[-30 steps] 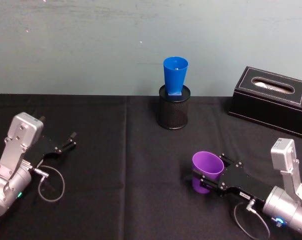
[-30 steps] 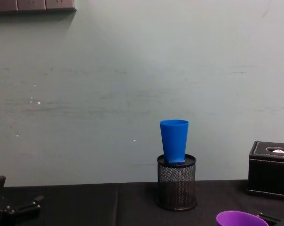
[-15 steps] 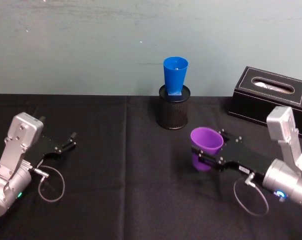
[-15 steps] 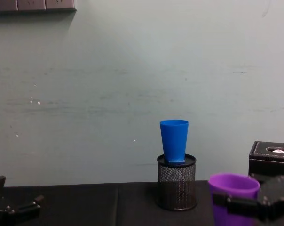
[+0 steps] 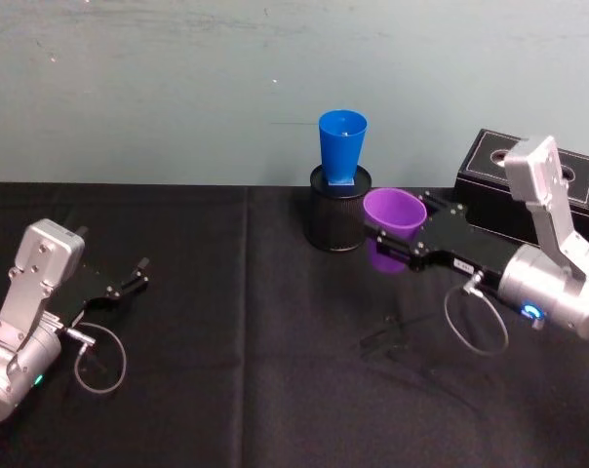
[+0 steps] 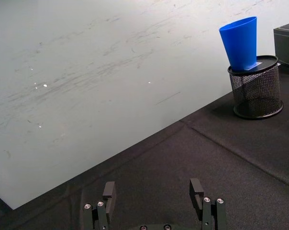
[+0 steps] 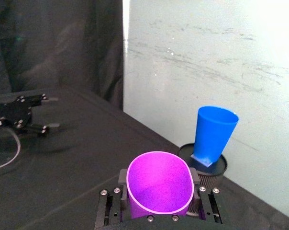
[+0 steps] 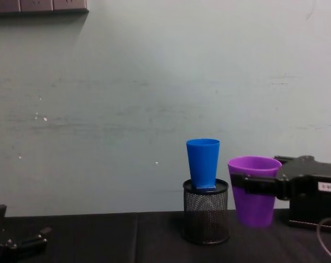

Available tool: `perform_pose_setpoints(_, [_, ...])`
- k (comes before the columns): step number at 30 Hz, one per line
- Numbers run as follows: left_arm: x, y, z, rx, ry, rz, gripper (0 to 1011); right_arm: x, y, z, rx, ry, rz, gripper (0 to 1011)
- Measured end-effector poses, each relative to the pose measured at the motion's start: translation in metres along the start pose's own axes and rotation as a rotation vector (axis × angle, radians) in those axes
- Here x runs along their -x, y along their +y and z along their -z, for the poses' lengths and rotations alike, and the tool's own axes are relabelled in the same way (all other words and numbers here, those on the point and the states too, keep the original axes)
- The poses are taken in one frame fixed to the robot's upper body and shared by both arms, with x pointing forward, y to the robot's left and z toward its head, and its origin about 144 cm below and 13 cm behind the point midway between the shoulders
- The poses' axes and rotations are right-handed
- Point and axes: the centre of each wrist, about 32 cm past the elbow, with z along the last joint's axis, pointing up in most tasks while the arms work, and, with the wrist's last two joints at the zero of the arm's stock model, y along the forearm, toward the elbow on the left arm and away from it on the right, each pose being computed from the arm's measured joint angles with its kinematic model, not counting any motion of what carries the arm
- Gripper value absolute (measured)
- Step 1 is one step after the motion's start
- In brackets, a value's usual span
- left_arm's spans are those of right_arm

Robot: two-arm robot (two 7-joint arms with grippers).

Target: Pick up one cup with a gripper and tap it against the other cup.

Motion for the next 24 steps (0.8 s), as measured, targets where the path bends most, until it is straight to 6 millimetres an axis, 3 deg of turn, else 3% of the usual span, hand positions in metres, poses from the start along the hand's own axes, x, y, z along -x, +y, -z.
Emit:
perform_pose_setpoints(14, [0.000,0.000,0.000,0.000,0.000,0.000,1012,-0.027,0.047,-0.023,0.007,-0.016,0.016,724])
perform_pose_setpoints(24, [0.000,0.000,0.000,0.000,0.000,0.000,1011,-0.037,0.067,-0.028,0.007,-0.010,0.021,724])
